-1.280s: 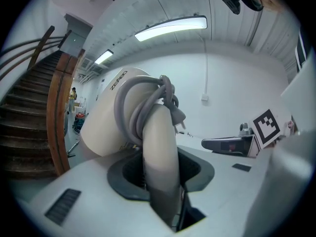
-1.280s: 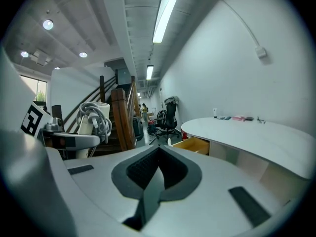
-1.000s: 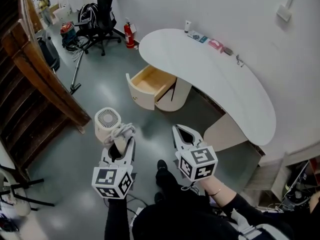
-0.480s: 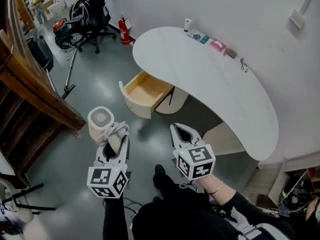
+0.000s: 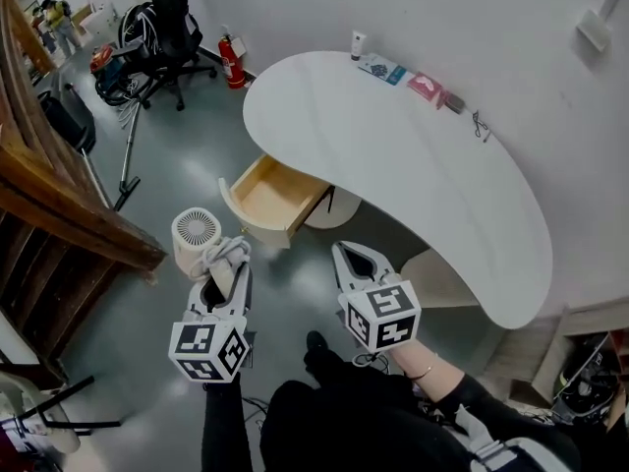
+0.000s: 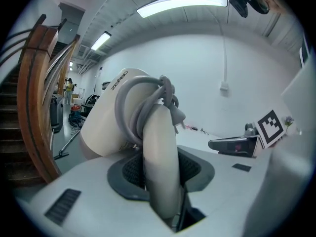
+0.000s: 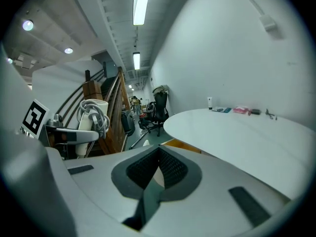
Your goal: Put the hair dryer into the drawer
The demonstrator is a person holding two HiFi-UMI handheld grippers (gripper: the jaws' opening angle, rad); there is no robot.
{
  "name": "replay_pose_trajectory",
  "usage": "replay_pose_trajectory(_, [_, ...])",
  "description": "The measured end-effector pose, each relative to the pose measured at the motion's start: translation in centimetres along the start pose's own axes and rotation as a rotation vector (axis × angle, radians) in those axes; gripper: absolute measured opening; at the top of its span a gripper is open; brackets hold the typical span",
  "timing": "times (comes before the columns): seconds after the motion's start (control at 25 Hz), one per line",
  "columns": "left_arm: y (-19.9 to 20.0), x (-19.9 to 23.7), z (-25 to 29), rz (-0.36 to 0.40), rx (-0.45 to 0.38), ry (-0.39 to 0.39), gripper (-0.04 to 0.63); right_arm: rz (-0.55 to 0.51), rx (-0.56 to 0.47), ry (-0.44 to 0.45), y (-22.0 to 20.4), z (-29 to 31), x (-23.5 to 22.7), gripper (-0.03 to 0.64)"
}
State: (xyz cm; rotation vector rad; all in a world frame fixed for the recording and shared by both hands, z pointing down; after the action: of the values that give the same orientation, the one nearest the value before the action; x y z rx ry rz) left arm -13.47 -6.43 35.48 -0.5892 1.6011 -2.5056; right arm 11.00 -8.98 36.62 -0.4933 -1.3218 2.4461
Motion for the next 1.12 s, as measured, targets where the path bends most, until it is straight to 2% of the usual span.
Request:
replay_pose_trajectory(0.32, [0.9, 0.1, 4.2, 0.037, 0.069, -0.031, 0.137, 0.033, -0.007, -0.021, 0.7, 1.2, -2.2, 0.002])
replay_pose_trajectory(0.64, [1.8, 1.0, 7.9, 0.063, 0.112, -0.072, 0.137, 0.074, -0.018, -0.079, 1.4, 2.0, -4.1, 0.002])
replay_pose_trajectory(0.88, [2.9, 3.2, 10.6, 0.086, 0.161, -0.159, 0.137, 0.103, -0.033, -0.132, 2.3, 3.2, -3.7, 0.002])
replay_pose_trajectory(1.12, [3.5, 6.2, 14.4, 0.143, 0.254, -0.277, 0.137, 0.16, -0.013, -0.219, 2.6, 5.7, -2.6, 0.002])
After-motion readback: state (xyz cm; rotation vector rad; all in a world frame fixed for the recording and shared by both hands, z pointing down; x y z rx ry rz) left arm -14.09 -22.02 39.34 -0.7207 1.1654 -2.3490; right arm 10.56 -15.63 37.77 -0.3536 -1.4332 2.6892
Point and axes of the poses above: the fingertips, and each gripper's own axes: z forward along the fingers, x to its left, y out of its top, the point moved 8 cm from there along -z, backward along the fingers, and after that the axes turned 5 degrees about x, right-handed, at the moved point
